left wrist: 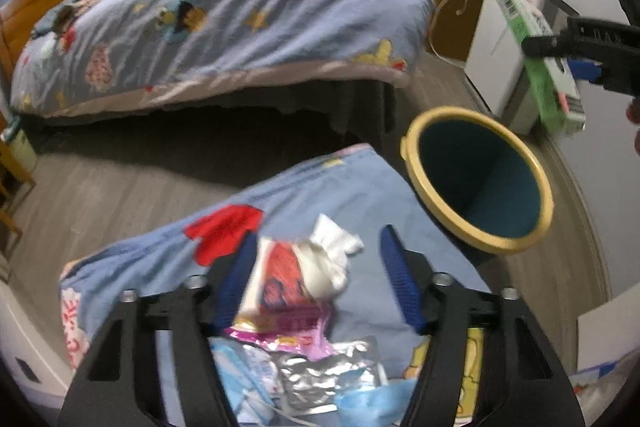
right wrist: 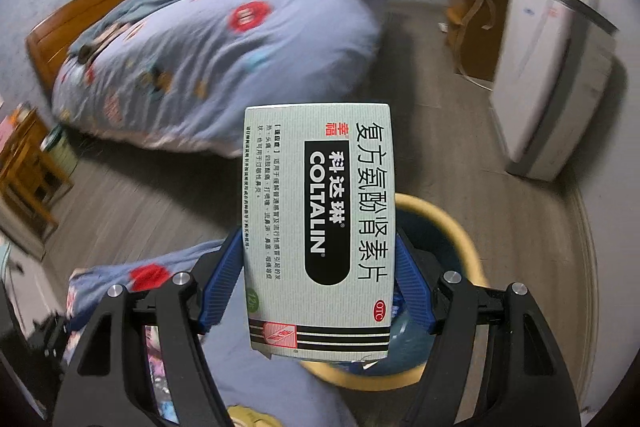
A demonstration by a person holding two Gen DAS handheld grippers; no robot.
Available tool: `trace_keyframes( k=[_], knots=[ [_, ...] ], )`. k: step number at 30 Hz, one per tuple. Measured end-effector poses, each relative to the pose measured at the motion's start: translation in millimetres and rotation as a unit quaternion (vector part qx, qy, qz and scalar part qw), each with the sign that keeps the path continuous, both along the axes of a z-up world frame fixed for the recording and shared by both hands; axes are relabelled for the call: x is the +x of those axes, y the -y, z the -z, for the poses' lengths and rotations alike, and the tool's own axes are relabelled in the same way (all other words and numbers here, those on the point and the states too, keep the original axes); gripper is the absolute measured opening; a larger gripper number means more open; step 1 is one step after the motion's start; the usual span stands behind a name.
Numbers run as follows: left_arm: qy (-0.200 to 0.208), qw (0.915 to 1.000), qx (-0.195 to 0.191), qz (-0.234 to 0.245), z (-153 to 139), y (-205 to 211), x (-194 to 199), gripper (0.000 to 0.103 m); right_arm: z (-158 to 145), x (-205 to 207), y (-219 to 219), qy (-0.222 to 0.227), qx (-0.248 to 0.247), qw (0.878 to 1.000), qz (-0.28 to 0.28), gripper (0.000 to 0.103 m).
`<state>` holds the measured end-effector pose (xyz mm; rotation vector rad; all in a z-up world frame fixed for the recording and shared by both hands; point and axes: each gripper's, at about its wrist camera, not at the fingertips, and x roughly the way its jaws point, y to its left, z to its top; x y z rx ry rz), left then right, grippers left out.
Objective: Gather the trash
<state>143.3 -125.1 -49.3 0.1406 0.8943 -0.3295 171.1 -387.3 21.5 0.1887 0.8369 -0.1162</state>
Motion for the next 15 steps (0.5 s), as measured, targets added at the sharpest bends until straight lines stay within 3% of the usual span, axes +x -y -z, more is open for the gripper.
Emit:
trace_keyframes(
  k=[4,8,15],
  knots=[
    [-0.02,0.9996,0.013,-0.014,15,-5,6,0.056,14,0,15,-0.022,0.031,0.999,0.009,0.07],
    [-0.048,0.9975,0.011,-0.051,31,-22,15,0.071,17,3,10,-0.024,0.033,0.999,-0.008,0.07],
    [-0.072,0.9948,0.051,-0.05,58,-29,17,0.071,18,5,0,-0.025,0.04,0.999,-0.021,0.07]
  ],
)
